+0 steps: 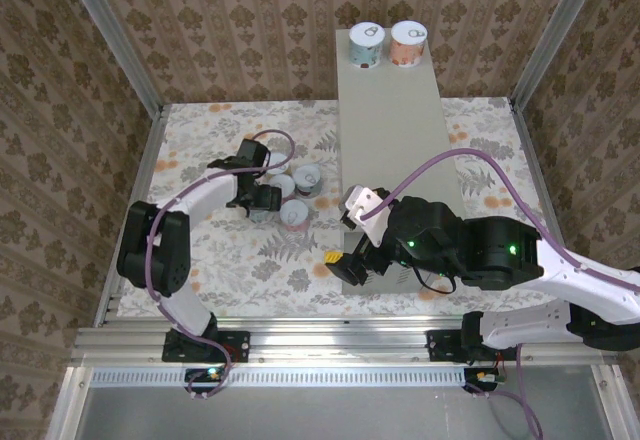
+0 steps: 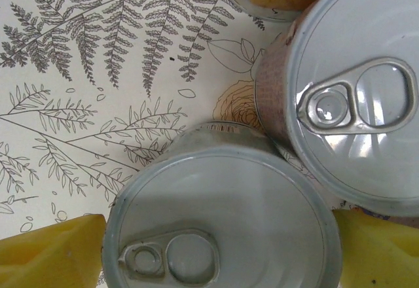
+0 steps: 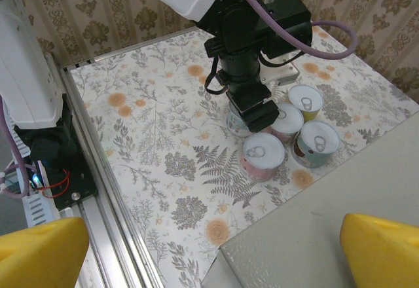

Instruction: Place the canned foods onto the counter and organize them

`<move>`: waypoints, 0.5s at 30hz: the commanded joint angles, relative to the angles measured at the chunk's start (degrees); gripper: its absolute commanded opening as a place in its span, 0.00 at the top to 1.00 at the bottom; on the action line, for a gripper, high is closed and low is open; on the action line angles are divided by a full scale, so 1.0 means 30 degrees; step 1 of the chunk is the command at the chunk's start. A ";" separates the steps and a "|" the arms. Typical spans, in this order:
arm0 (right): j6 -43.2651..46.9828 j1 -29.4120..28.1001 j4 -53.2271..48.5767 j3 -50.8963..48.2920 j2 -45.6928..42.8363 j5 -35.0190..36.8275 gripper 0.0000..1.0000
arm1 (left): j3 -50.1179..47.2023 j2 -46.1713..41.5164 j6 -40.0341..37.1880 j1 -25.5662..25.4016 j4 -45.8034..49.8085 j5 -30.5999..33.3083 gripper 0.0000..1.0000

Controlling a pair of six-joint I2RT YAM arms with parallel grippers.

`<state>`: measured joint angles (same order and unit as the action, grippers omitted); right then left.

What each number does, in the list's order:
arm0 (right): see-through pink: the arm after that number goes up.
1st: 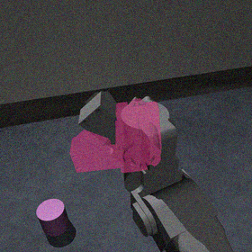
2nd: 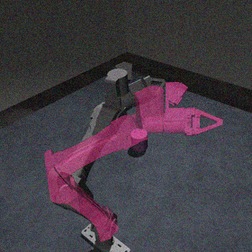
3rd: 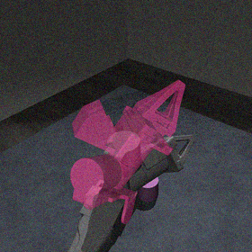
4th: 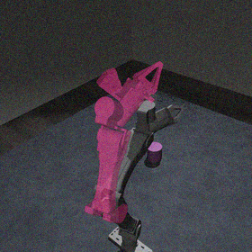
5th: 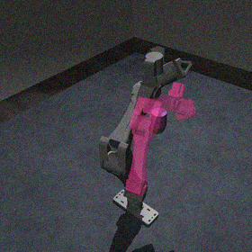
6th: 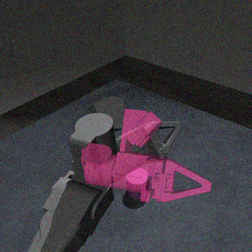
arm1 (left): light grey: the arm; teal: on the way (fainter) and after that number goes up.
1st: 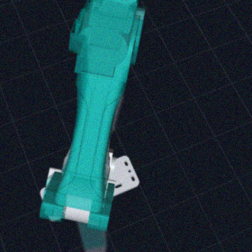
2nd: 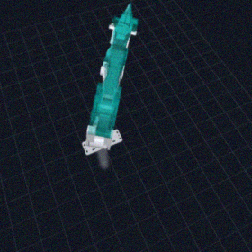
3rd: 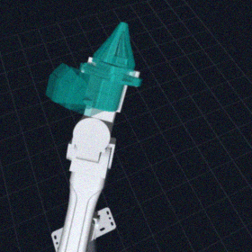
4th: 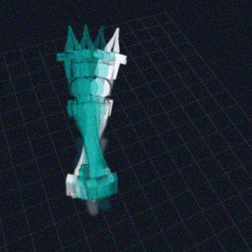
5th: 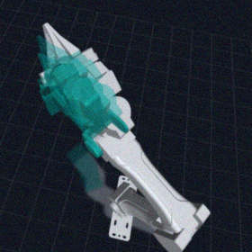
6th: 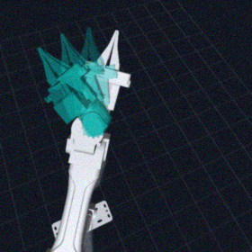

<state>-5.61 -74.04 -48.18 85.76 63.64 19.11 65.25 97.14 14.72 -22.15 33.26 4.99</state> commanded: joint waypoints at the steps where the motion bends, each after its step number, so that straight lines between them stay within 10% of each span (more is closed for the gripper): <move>1: -0.0445 -0.0142 -0.0323 0.0241 -0.0322 0.0485 0.00 | 0.0512 0.0223 -0.0550 -0.0159 -0.0142 0.0039 0.13; 15: -0.0490 -0.0134 -0.0352 0.0682 -0.0616 0.0417 0.00 | 0.0730 -0.1924 -0.0490 -0.0167 0.1632 0.0732 0.28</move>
<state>-6.39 -74.04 -48.42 86.08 62.61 19.27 65.91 96.44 13.91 -22.17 35.29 5.37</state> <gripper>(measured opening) 0.999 0.747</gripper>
